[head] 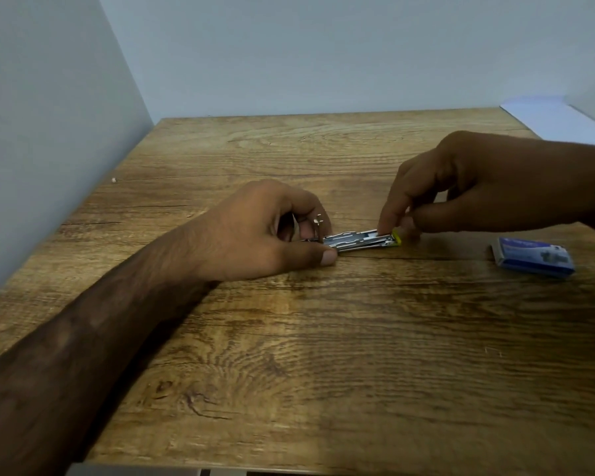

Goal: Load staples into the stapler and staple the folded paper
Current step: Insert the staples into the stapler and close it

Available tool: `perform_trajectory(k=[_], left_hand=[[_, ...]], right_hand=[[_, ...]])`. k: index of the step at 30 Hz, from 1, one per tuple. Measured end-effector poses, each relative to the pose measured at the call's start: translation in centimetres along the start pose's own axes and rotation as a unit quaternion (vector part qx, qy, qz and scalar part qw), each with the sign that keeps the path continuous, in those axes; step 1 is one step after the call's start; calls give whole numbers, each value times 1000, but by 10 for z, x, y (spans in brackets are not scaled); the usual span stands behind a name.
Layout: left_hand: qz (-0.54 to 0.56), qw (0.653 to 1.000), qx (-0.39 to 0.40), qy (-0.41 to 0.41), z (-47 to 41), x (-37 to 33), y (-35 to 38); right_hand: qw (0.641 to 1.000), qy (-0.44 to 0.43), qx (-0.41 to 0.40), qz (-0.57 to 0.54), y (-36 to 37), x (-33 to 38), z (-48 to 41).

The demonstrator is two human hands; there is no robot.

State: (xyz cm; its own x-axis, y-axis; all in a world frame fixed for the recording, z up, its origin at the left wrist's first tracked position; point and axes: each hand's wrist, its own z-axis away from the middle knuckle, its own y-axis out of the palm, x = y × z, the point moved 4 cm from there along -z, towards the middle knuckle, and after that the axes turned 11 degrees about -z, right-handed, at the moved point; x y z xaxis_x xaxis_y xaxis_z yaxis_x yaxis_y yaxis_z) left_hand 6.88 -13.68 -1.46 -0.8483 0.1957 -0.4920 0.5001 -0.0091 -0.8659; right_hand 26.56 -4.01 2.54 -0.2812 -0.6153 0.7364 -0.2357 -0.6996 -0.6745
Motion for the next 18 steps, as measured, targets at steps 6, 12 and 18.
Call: perform_trajectory(k=[6,12,18], left_hand=[[43,998,-43,14,2,5,-9],[93,993,-69,22,4,2,-13],[156,982,-106,-18,8,5,-17]], right_hand=[[1000,21,-13,5,3,-2,-5],[998,35,-9,56,12,-4,-8],[998,42,-14,35,12,-3,-7]])
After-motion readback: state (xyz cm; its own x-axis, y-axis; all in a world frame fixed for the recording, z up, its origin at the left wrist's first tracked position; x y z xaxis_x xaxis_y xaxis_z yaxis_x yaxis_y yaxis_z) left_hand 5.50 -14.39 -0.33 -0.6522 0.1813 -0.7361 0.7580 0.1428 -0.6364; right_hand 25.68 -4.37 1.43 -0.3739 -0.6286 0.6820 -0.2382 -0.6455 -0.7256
